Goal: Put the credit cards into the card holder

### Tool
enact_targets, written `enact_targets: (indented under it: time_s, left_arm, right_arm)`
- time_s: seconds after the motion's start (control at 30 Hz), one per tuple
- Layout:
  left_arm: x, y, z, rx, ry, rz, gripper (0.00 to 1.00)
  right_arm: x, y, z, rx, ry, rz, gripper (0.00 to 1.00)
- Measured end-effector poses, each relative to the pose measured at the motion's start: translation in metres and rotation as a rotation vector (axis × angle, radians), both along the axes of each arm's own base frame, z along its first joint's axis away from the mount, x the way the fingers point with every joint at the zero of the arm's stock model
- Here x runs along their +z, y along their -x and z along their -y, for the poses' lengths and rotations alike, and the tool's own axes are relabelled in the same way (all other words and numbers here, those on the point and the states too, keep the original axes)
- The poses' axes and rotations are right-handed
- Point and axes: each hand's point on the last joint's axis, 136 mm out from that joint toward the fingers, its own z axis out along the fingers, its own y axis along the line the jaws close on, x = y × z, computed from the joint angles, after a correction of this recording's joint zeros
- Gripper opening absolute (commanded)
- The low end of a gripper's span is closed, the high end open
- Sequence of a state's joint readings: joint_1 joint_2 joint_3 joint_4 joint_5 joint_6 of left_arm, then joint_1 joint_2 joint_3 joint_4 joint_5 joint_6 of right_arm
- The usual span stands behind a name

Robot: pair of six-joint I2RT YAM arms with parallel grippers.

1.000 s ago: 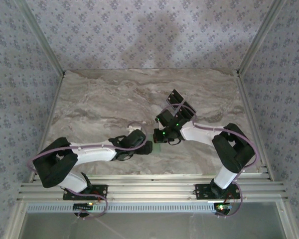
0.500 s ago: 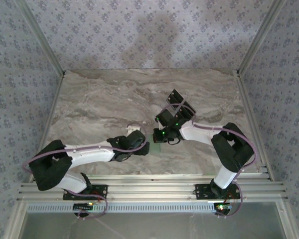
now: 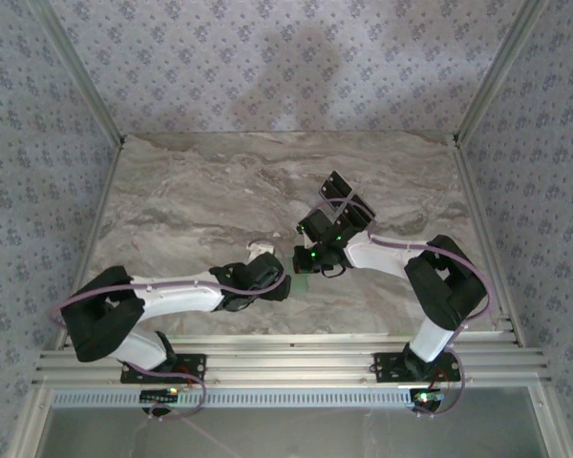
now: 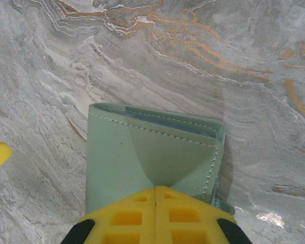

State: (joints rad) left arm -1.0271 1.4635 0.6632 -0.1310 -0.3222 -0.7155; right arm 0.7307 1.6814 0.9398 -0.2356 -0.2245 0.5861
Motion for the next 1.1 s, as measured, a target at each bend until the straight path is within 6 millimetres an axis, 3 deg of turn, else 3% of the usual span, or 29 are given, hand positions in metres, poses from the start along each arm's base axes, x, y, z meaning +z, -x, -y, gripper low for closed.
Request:
enact_targets:
  time_s: [0.33, 1.1]
  left_arm:
    - [-0.015, 0.002, -0.001, 0.005, -0.030, -0.024, 0.97]
    - [-0.016, 0.001, 0.001, 0.004, -0.029, -0.019, 0.97]
  right_arm:
    - [0.002, 0.000, -0.002, 0.003, -0.002, 0.005, 0.00]
    - [-0.007, -0.002, -0.008, 0.021, 0.029, 0.015, 0.00]
